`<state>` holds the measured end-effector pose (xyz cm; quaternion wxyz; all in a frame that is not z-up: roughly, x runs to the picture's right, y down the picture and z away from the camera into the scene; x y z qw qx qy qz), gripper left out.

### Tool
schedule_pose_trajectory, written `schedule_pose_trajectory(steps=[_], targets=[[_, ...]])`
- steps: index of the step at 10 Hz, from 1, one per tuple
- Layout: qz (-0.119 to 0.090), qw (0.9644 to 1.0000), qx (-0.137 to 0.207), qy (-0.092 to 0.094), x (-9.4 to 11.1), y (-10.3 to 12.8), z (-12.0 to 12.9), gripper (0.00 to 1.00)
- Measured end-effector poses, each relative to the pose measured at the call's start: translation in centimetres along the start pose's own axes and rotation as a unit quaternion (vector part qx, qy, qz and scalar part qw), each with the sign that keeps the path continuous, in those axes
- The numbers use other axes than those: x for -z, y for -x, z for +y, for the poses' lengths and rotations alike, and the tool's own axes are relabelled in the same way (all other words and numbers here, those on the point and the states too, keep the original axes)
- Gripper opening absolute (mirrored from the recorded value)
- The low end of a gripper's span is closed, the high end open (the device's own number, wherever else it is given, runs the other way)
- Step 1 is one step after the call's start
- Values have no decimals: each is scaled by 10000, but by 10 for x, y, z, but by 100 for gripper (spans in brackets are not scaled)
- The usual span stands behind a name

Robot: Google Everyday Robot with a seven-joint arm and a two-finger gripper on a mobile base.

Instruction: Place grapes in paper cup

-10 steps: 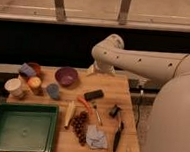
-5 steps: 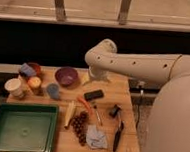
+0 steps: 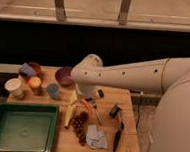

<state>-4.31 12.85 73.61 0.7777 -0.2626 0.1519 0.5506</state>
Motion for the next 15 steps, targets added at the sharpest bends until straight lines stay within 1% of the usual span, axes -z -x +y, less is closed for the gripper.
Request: schedule_pose_trajectory(steps=[1, 6, 7, 8, 9, 10, 11, 12, 14, 15], targets=[[176, 9998, 33, 56, -6, -10, 6, 80], [188, 9998, 91, 43, -6, -10, 7, 80], [281, 9995, 154, 41, -10, -8, 9, 80], [471, 9985, 242, 158, -22, -8, 18, 80], [614, 9975, 273, 230, -33, -11, 22, 80], [792, 9961, 259, 302, -51, -16, 22, 80], [979, 9940, 253, 416, -71, -23, 26, 80], [1118, 9922, 258, 495, -85, -30, 32, 80], [1324, 9889, 215, 637, -100, -44, 42, 80], [1409, 9876, 179, 675, -102, -48, 44, 80]])
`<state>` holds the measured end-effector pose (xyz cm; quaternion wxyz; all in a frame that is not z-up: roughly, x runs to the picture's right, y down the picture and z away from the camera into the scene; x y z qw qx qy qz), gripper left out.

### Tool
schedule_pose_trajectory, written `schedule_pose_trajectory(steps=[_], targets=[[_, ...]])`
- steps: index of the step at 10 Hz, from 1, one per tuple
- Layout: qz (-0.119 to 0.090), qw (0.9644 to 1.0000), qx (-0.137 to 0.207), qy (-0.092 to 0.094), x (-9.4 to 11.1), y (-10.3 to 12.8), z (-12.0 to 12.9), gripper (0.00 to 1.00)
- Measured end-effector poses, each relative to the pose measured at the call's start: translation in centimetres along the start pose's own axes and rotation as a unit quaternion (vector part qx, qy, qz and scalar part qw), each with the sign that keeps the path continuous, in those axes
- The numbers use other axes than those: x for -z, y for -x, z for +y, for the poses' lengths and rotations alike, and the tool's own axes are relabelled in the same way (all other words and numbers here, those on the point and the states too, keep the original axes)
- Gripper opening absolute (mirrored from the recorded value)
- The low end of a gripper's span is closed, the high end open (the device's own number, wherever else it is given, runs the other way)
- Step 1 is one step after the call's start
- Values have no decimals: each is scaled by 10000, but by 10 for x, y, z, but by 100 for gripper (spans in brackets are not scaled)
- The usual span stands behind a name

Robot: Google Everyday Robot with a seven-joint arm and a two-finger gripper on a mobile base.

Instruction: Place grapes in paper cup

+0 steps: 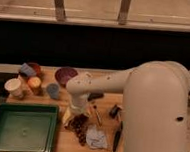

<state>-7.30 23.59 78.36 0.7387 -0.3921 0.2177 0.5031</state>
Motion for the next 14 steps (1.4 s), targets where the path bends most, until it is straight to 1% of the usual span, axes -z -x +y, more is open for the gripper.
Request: schedule_pose_trajectory(steps=[1, 3, 5, 7, 8, 9, 12, 13, 14], targets=[[53, 10000, -9, 12, -3, -2, 1, 80], [130, 9998, -174, 2, -9, -9, -3, 80], [89, 9996, -253, -105, -15, -9, -9, 80], [37, 9990, -341, -275, -15, -2, -27, 80], [37, 9989, -347, -321, -16, 1, -30, 77], [20, 9989, -306, -354, -19, 4, -29, 65], [-35, 9988, -327, -360, -23, 3, -34, 38], [-55, 9989, -304, -364, -24, 3, -31, 26], [-104, 9989, -284, -361, -22, 3, -29, 16]])
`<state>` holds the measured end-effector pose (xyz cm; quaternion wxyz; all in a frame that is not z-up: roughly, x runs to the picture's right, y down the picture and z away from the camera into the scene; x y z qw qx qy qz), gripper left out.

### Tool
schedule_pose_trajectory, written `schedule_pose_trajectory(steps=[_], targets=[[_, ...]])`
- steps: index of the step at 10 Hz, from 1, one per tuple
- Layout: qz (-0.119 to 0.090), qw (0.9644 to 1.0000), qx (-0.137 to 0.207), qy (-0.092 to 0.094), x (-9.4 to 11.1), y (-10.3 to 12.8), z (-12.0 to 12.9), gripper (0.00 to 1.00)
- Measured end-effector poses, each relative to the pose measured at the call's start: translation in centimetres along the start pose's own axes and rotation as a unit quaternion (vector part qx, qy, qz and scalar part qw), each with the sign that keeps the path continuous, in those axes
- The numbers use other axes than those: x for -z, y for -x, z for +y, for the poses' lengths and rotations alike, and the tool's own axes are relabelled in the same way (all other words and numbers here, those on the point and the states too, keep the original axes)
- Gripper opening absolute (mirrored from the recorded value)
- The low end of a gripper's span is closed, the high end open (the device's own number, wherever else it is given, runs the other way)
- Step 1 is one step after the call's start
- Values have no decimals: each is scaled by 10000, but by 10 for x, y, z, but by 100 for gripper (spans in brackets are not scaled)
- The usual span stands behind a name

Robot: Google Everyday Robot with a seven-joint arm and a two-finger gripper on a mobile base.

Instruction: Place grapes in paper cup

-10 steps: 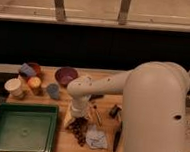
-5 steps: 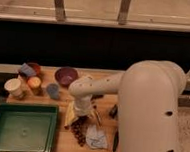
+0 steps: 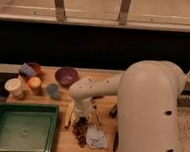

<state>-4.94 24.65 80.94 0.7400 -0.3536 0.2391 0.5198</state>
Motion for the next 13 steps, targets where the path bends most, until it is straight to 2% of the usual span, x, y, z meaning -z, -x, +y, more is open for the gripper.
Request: schedule_pose_trajectory(steps=[1, 2, 4, 5, 8, 10, 13], targets=[[-85, 9999, -46, 35, 6, -1, -3, 6], [-168, 9998, -113, 89, 13, -5, -8, 1], [-369, 9991, -103, 165, 28, -8, -7, 0], [-550, 9982, -117, 205, 43, -11, -9, 0], [-969, 9949, -215, 198, 76, -12, -20, 0], [-1408, 9894, -334, 85, 114, 2, -37, 0], [-2144, 9757, -460, -41, 174, 38, -61, 0]])
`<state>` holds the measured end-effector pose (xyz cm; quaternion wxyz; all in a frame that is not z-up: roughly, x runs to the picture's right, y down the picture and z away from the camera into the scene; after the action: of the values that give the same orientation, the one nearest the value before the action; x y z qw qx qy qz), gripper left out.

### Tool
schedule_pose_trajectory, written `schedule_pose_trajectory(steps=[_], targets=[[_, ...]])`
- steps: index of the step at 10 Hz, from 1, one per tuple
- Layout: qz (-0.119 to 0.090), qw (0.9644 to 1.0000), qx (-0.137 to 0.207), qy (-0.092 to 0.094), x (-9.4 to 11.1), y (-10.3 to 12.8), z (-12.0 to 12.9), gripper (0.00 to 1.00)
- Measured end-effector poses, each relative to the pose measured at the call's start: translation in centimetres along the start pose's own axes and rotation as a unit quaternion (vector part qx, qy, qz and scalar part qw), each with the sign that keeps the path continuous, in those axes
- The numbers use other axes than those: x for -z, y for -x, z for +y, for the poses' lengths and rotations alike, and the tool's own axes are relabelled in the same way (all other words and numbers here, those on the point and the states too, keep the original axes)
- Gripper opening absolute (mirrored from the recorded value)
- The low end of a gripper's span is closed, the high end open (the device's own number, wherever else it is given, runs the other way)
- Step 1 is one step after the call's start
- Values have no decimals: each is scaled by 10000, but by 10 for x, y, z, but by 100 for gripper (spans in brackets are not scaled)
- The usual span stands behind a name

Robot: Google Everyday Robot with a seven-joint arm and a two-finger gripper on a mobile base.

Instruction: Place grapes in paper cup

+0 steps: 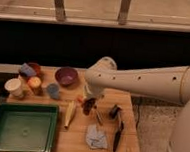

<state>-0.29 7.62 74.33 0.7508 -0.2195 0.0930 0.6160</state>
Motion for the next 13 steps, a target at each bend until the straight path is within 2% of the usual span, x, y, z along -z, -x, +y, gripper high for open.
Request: schedule_pose_trajectory(steps=[1, 2, 4, 6, 8, 10, 11, 13], targets=[[-222, 9997, -36, -62, 15, 22, -8, 0], [-471, 9988, -46, -124, 31, 53, -14, 0], [-718, 9973, -23, -134, 46, 99, -17, 0], [-946, 9954, 104, -89, 61, 149, -3, 0], [-1111, 9932, 359, 17, 69, 181, 30, 0], [-1229, 9890, 775, 262, 76, 210, 64, 0], [-1253, 9873, 908, 356, 79, 217, 76, 0], [-1267, 9866, 958, 386, 80, 220, 79, 0]])
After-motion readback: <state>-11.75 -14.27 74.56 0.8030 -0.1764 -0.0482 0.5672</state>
